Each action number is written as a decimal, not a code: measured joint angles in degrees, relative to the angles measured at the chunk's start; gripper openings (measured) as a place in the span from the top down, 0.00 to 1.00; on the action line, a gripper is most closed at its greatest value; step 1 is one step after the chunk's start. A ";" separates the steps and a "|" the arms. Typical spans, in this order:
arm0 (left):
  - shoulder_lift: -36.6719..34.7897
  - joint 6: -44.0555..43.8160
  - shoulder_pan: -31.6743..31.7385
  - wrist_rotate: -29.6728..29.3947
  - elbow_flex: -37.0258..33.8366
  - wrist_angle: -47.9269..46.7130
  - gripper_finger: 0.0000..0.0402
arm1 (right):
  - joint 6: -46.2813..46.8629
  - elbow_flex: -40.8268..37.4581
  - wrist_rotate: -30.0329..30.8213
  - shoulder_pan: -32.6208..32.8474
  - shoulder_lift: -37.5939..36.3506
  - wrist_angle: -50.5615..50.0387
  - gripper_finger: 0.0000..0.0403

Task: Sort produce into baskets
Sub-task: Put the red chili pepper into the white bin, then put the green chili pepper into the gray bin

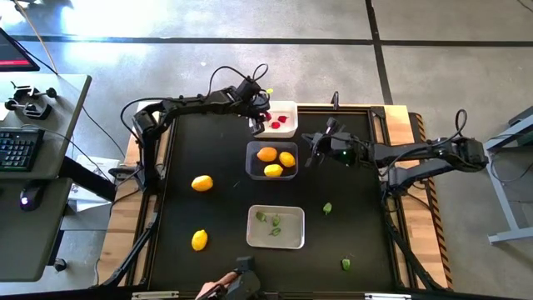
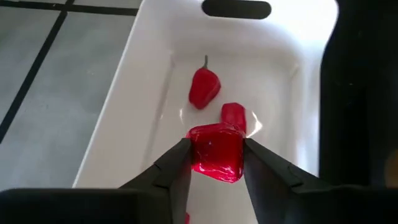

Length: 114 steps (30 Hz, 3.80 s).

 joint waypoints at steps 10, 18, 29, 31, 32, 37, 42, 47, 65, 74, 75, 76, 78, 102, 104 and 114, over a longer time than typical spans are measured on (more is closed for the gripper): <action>-0.13 -0.35 -0.46 0.02 0.00 0.12 0.51 | 0.63 0.00 -1.02 -0.33 0.00 0.00 1.00; -1.94 0.88 -0.62 -0.17 -2.97 5.35 0.61 | 0.66 0.00 -1.01 -0.33 0.00 0.00 1.00; -15.40 -1.61 -4.19 6.03 -20.25 23.75 0.99 | 4.39 0.00 -0.79 1.76 -0.02 -4.13 1.00; -19.04 -2.79 -5.43 5.87 -24.75 28.27 0.98 | 7.13 0.00 -0.52 3.06 -0.02 -5.97 1.00; -20.98 -3.82 -6.11 5.88 -27.16 30.54 0.97 | 8.68 0.00 -0.46 3.89 -0.02 -6.88 1.00; -29.33 -6.72 -10.08 5.88 -38.37 40.37 0.98 | 18.52 0.00 -0.59 8.83 -0.02 -13.80 1.00; -35.28 -9.18 -14.50 5.80 -46.90 47.63 1.00 | 28.78 0.00 -0.56 14.25 -0.02 -20.62 0.93; -38.31 -12.25 -19.10 5.72 -53.47 53.58 1.00 | 37.18 0.00 -0.55 19.05 -0.02 -25.79 0.77; -38.49 -19.16 -31.32 -5.07 -66.31 66.68 1.00 | 60.95 0.00 -13.02 29.80 -0.02 -42.93 0.43; -38.49 -16.68 -35.15 -8.42 -66.29 66.43 1.00 | 62.96 0.00 -13.84 33.52 2.13 -43.47 0.43; -38.49 -16.67 -35.30 -8.57 -66.29 66.36 1.00 | 62.07 0.00 -13.80 33.51 3.03 -43.44 0.43; -38.49 -16.62 -35.39 -8.57 -66.29 66.30 1.00 | 61.04 0.00 -13.78 33.51 4.06 -43.41 0.43; -38.49 -16.61 -35.47 -8.59 -66.29 66.16 1.00 | 58.86 0.00 -13.71 33.51 6.01 -43.36 0.43; -38.47 -16.57 -35.43 -8.57 -66.27 66.07 1.00 | 50.52 1.40 -16.36 33.51 11.83 -39.89 0.78; -38.47 -16.57 -35.43 -8.57 -66.27 66.07 1.00 | 49.16 3.16 -16.51 33.51 11.82 -40.75 0.83; -38.47 -16.57 -35.43 -8.55 -66.27 65.78 1.00 | 40.98 19.01 -11.47 33.99 11.78 -47.40 0.84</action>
